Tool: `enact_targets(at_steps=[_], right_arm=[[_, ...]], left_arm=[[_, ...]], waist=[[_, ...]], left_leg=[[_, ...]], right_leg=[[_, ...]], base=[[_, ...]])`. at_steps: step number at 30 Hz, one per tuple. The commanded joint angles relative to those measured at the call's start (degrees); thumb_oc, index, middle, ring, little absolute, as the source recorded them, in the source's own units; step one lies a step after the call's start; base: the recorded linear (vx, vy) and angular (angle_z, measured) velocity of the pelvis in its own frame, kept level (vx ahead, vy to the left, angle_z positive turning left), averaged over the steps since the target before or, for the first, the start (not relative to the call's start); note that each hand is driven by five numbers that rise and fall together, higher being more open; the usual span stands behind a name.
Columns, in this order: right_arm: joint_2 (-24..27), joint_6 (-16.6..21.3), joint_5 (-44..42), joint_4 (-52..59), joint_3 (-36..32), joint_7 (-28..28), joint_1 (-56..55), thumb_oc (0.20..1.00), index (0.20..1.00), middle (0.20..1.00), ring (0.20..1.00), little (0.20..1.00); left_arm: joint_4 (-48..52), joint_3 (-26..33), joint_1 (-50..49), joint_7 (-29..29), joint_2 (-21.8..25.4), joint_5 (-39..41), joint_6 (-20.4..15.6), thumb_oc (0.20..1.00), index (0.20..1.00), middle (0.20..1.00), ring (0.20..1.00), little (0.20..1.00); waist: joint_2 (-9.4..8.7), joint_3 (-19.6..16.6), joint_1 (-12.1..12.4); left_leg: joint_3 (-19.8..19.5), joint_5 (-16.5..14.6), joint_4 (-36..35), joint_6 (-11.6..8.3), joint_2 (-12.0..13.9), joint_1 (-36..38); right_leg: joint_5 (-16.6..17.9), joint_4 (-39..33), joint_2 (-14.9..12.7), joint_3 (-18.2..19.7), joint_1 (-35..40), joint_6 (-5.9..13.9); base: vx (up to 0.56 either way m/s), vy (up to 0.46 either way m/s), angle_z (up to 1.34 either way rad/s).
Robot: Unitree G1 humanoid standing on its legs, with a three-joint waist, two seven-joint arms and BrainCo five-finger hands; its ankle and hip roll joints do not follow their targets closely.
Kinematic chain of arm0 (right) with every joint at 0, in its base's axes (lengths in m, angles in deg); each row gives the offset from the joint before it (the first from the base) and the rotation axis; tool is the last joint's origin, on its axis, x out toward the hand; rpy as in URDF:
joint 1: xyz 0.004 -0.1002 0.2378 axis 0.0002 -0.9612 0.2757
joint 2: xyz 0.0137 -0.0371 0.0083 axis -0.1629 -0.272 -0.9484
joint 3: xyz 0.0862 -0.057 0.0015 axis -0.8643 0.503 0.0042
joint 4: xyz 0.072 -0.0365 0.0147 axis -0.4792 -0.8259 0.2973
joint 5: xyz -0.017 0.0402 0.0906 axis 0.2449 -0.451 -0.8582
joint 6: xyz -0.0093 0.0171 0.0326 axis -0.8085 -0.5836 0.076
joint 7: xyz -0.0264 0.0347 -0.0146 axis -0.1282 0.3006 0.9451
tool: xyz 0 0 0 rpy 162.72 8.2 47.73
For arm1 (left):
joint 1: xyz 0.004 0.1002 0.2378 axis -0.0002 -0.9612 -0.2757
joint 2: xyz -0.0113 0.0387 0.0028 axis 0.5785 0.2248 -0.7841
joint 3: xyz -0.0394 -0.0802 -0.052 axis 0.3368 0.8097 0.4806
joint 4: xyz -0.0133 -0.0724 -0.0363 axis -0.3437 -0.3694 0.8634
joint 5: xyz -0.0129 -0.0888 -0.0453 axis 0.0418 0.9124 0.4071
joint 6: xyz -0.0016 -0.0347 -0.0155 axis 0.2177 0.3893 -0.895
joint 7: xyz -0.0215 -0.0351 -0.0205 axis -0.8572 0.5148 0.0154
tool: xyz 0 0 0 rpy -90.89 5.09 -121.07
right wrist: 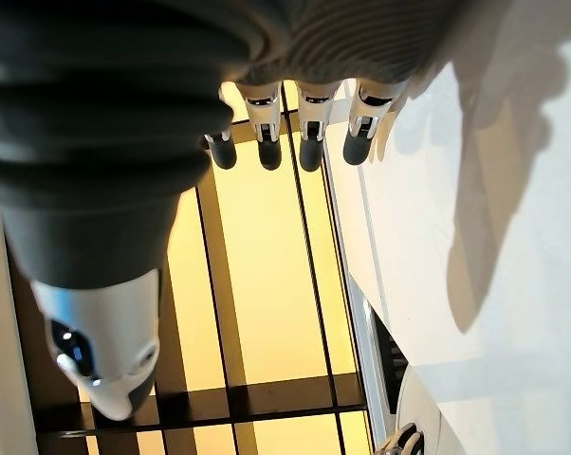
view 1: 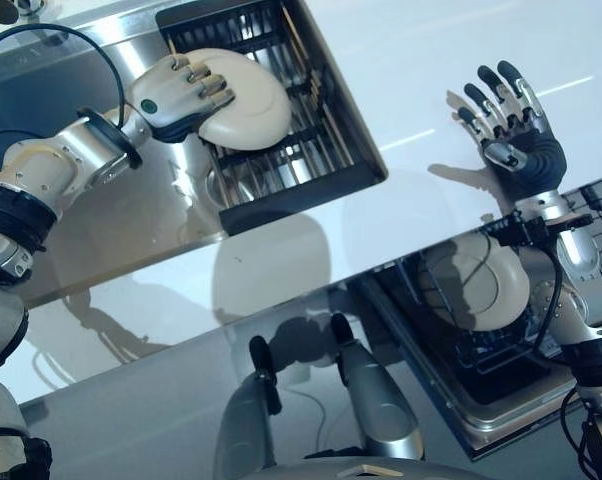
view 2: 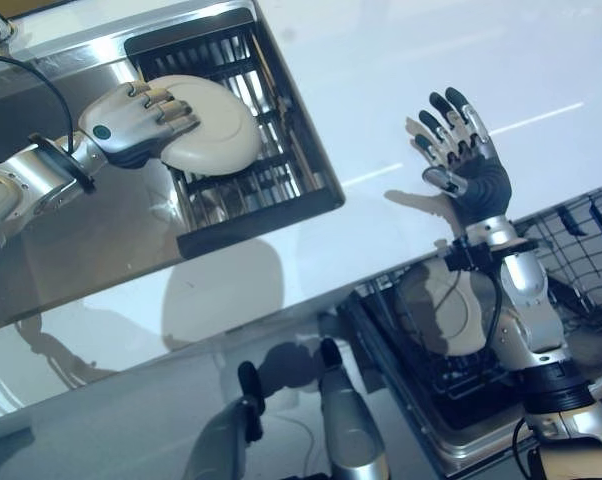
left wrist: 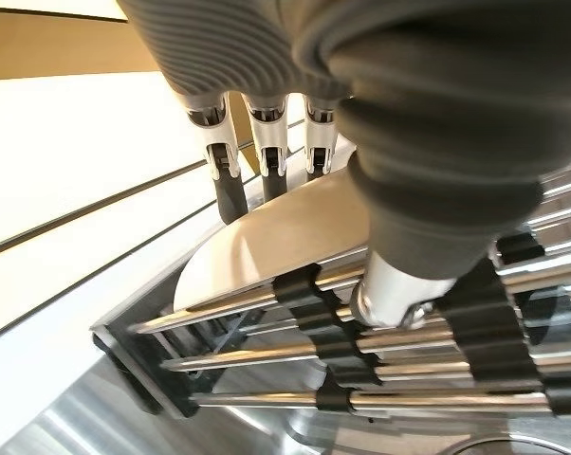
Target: Pick up plates and place into dishwasher.
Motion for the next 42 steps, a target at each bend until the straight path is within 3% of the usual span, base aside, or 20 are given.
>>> enact_targets(at_steps=[1, 11, 25, 42], right_arm=[[-1.90, 1.50, -1.01, 0.72, -0.67, -0.26, 1.40, 1.000, 1.000, 1.000, 1.000, 1.000], [-1.69, 0.97, -1.41, 0.86, -0.58, -0.19, 1.48, 1.000, 1.000, 1.000, 1.000, 1.000], [-2.41, 0.63, -1.55, 0.92, -1.21, -1.14, -0.39, 1.000, 1.000, 1.000, 1.000, 1.000], [-1.87, -1.11, -2.77, 1.07, -2.12, -3.12, -3.30, 1.000, 1.000, 1.000, 1.000, 1.000]], left_arm=[[-0.87, 1.90, 1.52, 4.69, 0.42, 1.20, 0.20, 0.200, 0.200, 0.200, 0.200, 0.200], [0.52, 1.79, 1.69, 5.30, 1.80, 3.38, -0.46, 0.200, 0.200, 0.200, 0.200, 0.200], [5.25, 4.08, 1.01, 1.36, 3.18, 6.28, -2.34, 0.200, 0.200, 0.200, 0.200, 0.200], [12.20, 4.07, 0.98, 6.46, 6.43, 12.00, -3.49, 0.200, 0.200, 0.200, 0.200, 0.200]], waist=[[-0.79, -0.28, -0.75], [-0.36, -0.79, -0.50], [0.21, -2.77, -0.24], [1.35, -5.91, -0.23]], left_leg=[[-1.01, 0.40, 0.52, 1.27, 0.01, -3.08], [-1.01, 0.21, 0.29, 1.31, -0.14, -2.35], [-0.65, -0.60, -0.57, 1.43, -0.35, 0.24], [-0.53, -1.70, -1.38, 1.53, -0.76, 4.04]], right_leg=[[1.88, -2.07, -2.23, -5.51, -0.46, 0.87], [1.64, -2.43, -2.37, -5.65, 0.42, 0.86], [1.15, -3.84, -2.52, -5.48, 3.13, 1.07], [0.73, -5.32, -3.00, -5.12, 6.84, 1.81]], base=[[0.00, 0.000, 0.00], [0.00, 0.000, 0.00], [0.01, 0.000, 0.00], [0.04, 0.004, -0.03]])
